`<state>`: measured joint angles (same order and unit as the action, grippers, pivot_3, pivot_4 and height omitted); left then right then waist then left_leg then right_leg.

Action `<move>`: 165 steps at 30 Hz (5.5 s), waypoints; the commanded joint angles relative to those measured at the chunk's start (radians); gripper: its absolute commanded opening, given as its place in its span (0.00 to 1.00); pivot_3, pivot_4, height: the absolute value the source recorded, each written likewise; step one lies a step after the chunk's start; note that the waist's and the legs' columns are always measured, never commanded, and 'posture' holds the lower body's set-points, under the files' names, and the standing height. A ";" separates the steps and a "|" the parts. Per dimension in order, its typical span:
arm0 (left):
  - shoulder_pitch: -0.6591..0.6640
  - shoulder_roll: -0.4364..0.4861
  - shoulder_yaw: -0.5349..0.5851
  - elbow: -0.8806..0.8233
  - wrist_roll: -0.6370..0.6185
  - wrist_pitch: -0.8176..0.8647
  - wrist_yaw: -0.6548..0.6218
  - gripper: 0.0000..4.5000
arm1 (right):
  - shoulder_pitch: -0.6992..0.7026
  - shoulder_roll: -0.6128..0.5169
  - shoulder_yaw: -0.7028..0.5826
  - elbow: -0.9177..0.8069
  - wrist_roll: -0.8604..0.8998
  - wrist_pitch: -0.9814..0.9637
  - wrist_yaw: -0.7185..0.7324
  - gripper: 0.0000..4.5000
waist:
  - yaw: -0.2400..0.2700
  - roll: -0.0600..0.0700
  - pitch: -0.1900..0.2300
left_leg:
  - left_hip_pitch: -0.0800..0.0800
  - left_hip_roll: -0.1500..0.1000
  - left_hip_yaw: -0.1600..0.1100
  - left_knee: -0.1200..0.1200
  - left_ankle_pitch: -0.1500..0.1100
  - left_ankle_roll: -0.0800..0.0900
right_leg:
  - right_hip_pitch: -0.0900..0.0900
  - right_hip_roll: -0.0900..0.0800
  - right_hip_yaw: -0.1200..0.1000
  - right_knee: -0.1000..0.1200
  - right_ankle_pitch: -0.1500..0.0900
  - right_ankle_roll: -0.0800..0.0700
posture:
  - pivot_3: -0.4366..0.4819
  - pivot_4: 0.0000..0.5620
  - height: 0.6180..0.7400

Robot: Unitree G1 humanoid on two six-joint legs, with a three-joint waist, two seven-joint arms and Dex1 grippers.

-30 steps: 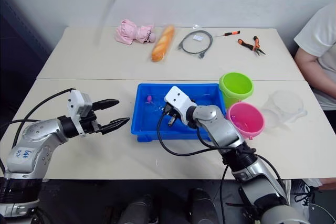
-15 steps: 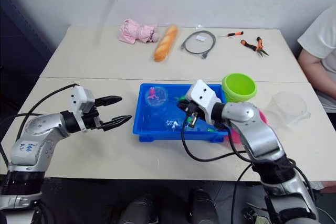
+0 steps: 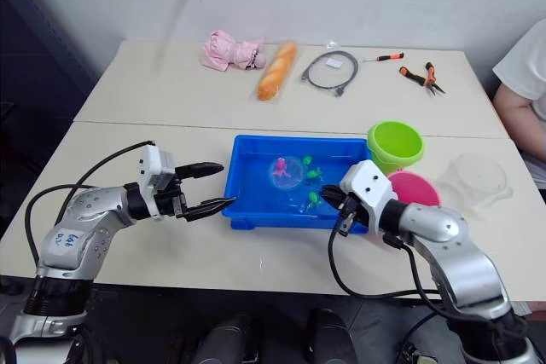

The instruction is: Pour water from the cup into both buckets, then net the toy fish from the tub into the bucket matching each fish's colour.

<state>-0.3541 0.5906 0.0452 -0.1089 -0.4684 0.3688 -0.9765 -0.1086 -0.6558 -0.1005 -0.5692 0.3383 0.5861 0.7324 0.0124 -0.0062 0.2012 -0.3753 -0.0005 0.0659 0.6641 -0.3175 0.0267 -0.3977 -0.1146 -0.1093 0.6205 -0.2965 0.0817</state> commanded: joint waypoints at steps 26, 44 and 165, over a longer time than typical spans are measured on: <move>-0.198 -0.205 -0.129 0.138 -0.007 -0.117 -0.146 0.98 | 0.678 0.120 -0.813 -0.013 0.027 -0.484 0.087 0.00 | 0.013 0.000 0.000 | 0.005 -0.001 0.002 0.001 0.000 0.002 | 0.005 0.001 0.003 -0.004 0.001 0.002 | 0.48 0.27 1.00; -0.169 -0.205 -0.128 0.085 -0.005 -0.086 -0.121 0.98 | 0.630 0.114 -0.641 0.222 -0.489 -0.941 -0.199 0.00 | 0.012 0.000 0.000 | 0.005 -0.001 0.003 0.001 0.000 0.001 | 0.004 0.001 0.004 -0.003 0.001 0.002 | 0.48 0.27 1.00; -0.166 -0.062 -0.087 0.100 -0.001 -0.075 -0.163 0.98 | -0.429 -0.472 0.245 0.346 -0.441 -0.363 0.655 0.00 | 0.004 0.001 0.000 | 0.001 -0.001 0.000 0.011 0.000 0.002 | 0.004 0.000 0.000 0.001 0.001 0.002 | 0.48 0.27 1.00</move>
<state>-0.5225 0.5246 -0.0568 0.0144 -0.4630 0.3050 -1.1366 -0.5325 -1.1263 0.1965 -0.1783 -0.1547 0.1301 1.3715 0.0162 -0.0057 0.2013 -0.3746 -0.0010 0.0663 0.6757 -0.3172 0.0289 -0.3936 -0.1144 -0.1089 0.6210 -0.2953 0.0842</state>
